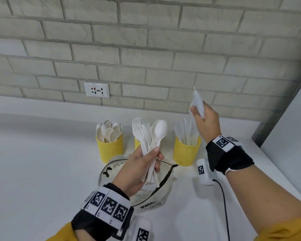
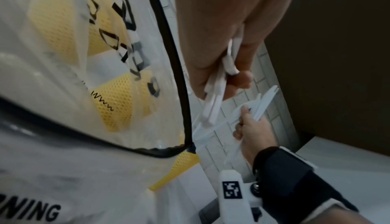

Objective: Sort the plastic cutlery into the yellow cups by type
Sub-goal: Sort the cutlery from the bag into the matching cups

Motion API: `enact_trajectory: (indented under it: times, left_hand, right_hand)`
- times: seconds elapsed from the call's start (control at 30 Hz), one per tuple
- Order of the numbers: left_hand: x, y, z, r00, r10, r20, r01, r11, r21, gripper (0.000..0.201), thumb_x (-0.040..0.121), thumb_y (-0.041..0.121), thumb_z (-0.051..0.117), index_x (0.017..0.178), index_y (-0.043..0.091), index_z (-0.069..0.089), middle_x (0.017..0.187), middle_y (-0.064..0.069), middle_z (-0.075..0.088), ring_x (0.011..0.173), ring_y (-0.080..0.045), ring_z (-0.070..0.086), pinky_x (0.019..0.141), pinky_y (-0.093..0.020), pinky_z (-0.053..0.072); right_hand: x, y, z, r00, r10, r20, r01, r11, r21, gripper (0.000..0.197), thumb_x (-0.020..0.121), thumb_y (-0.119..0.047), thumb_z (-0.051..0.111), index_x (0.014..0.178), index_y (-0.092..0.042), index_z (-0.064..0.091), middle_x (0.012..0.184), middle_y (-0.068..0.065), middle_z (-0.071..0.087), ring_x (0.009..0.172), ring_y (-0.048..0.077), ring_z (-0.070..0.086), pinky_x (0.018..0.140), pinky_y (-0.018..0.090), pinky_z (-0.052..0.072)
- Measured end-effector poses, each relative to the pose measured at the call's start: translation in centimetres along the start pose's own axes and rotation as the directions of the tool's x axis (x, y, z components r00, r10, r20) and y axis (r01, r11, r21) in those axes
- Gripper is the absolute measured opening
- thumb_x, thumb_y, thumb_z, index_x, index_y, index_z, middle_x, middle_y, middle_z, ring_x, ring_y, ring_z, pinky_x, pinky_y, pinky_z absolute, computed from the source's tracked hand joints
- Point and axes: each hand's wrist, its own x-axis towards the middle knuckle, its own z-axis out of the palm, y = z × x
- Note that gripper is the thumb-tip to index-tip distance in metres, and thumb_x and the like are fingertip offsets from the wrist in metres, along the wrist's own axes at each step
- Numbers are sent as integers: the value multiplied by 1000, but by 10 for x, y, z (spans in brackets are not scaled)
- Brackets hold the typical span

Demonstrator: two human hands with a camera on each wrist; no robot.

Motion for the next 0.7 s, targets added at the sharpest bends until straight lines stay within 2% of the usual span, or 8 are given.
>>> enact_trajectory:
  times: [0.17,0.23,0.33,0.43,0.5,0.57,0.6,0.7]
  left_hand:
    - [4,-1,-4,999,-15,48,18,998,-53,18,87,17,52,103,10,52,69,-2,56,52,-11,47,53,-23,45]
    - [7,-2,-6,999,-12,53,15,998,-60,16,89,15,51,104,11,53,68,-2,56,52,-11,47,53,-22,45]
    - [11,-3,-8,998,-8,57,12,998,-69,18,87,15,51,105,12,52,67,-2,56,51,-10,47,52,-21,45]
    - [13,-5,-8,998,-8,62,12,997,-78,24,82,19,55,104,11,52,67,-2,56,51,-10,47,52,-21,45]
    - [14,-5,-7,998,-11,64,16,996,-84,26,80,19,55,104,10,51,68,-2,56,51,-10,47,52,-21,45]
    - [14,-6,-7,998,-11,67,17,996,-91,27,80,20,55,106,10,51,68,-2,56,51,-10,47,52,-21,45]
    - [14,-6,-6,998,-11,65,17,996,-90,28,81,20,55,106,10,51,69,-2,57,51,-10,47,52,-22,45]
    - [14,-4,-7,999,-11,53,15,998,-63,27,82,23,55,105,10,52,69,-1,57,51,-10,47,53,-22,45]
  right_hand:
    - [13,7,13,924,79,374,-24,989,-149,35,85,-27,64,115,-11,56,71,3,51,73,24,50,68,29,38]
    - [22,7,12,941,81,328,-43,992,-120,32,86,-28,63,113,-12,58,79,6,57,73,22,53,68,26,38]
    - [36,3,12,993,97,66,-106,980,166,10,90,-27,58,88,-17,59,69,-2,53,61,8,48,60,21,38]
    - [39,0,15,972,211,-100,-150,894,423,17,92,-27,53,75,-23,54,60,-3,44,50,8,40,53,24,38]
    - [33,7,22,965,251,-76,-193,876,443,20,93,-25,52,73,-22,52,62,-1,45,47,6,41,49,19,39]
    - [22,22,32,964,266,10,-253,903,348,15,90,-26,57,77,-19,54,66,0,50,56,6,48,60,19,44]
    - [16,31,36,957,284,61,-289,915,280,11,88,-26,60,84,-17,56,72,1,53,65,9,52,67,24,45]
    - [4,51,44,928,352,120,-367,921,131,38,82,-27,68,114,-11,52,97,7,51,89,19,50,82,29,41]
